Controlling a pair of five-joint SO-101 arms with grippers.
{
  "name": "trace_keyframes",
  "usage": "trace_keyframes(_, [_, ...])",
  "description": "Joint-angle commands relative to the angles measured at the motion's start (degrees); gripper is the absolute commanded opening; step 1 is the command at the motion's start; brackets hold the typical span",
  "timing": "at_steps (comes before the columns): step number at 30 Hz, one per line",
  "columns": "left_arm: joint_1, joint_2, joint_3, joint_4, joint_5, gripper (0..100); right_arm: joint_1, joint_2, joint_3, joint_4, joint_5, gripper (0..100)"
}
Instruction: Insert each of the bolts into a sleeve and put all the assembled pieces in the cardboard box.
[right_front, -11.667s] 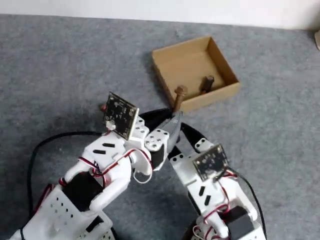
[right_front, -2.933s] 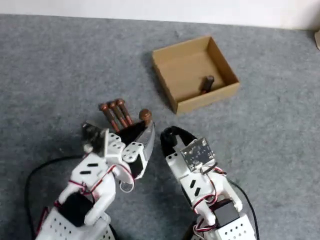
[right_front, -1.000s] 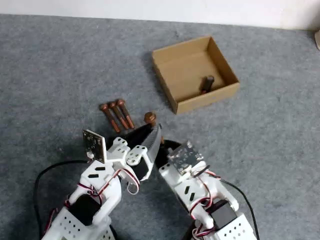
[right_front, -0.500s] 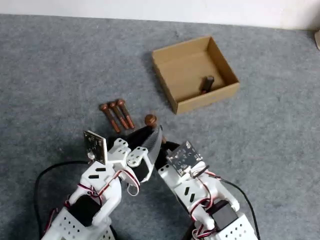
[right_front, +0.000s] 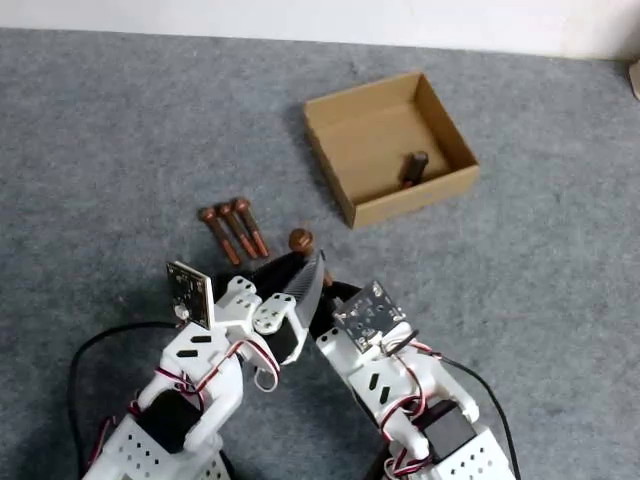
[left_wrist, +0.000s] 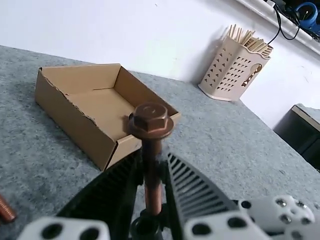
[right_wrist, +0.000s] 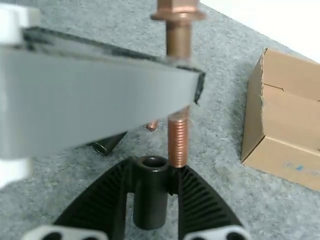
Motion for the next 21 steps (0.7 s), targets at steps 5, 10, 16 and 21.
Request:
trace_keyframes(5, [0.22, -0.40, -1.63, 0.35, -0.35, 1, 1.19, -0.75, -1.63, -2.68, 0.62, 0.4])
trace_keyframes(10, [-3.56, -0.40, -3.91, 0.26, 0.00, 1, 2.15, -0.75, -1.19, -2.68, 0.62, 0.4])
trace_keyframes(16, [-1.19, -0.40, -3.74, 0.35, 0.00, 1, 3.03, -0.75, -1.19, -2.68, 0.79, 0.4])
trace_keyframes(21, [-1.01, -0.40, -3.82, 0.35, 0.00, 1, 3.03, -0.75, -1.19, -2.68, 0.70, 0.4])
